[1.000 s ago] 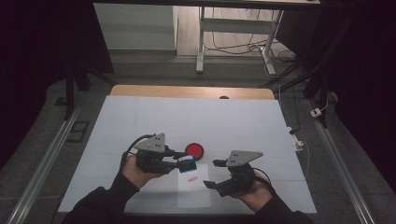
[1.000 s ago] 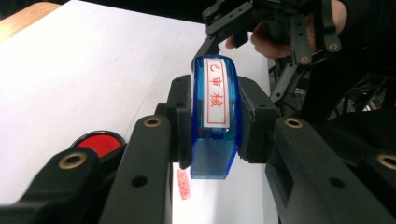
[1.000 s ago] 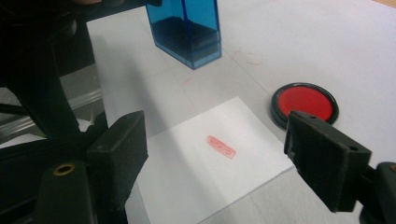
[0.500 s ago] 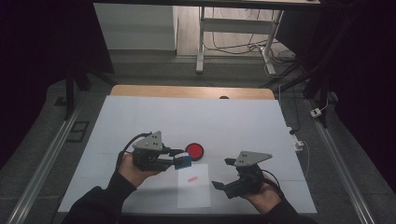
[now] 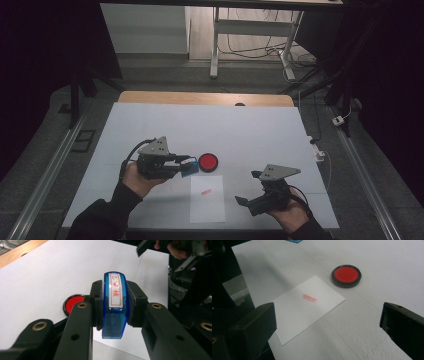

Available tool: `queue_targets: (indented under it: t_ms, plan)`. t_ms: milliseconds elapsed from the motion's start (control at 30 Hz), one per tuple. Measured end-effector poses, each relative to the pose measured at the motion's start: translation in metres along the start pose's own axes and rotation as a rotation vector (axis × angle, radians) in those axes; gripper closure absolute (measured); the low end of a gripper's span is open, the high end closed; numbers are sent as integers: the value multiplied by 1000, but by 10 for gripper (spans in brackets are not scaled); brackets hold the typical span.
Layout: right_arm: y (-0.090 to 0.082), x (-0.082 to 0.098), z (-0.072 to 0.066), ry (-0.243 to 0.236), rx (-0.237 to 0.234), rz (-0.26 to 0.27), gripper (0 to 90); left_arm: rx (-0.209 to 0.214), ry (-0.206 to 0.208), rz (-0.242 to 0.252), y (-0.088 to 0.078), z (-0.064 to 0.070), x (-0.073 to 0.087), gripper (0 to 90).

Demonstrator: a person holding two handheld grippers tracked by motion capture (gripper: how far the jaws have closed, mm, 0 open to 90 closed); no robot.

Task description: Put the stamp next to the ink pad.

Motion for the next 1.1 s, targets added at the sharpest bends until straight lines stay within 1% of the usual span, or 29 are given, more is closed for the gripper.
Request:
queue_targets:
  t_ms: [167, 300, 567, 667, 833, 933, 967, 1000, 1100]
  plan:
    - [-6, 6, 2, 6, 33, -6, 0, -36, -20, -14, -2, -8, 3, 701]
    - [-12, 11, 3, 5, 58, -17, 0, -66, -48, -34, -1, -14, 8, 702]
    - [-23, 22, 7, 32, 104, -10, 0, -123, -95, -65, 0, -29, 20, 702]
    - [-27, 26, 8, 42, 120, -7, 0, -152, -91, -74, 1, -35, 26, 702]
    - [-33, 30, 10, 50, 159, -7, 0, -190, -121, -80, 0, -47, 35, 701]
    - [-37, 33, 11, 61, 171, -3, 0, -215, -138, -81, 0, -53, 41, 701]
    - [-38, 34, 11, 67, 183, 1, 0, -223, -139, -82, 0, -55, 43, 701]
    - [-40, 34, 11, 71, 177, 3, 0, -232, -138, -84, 0, -57, 45, 701]
    - [-44, 37, 13, 74, 195, 3, 0, -249, -142, -92, 1, -61, 50, 701]
Point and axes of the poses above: each handheld gripper's, and its own axes: y roughly forward along the jaws, x roughly out of its underside, z roughly to its right, the point moved 6 cm from there along y, roughly forward along the jaws, and after that the axes turned 13 degrees about -x, right-handed, at the moved point
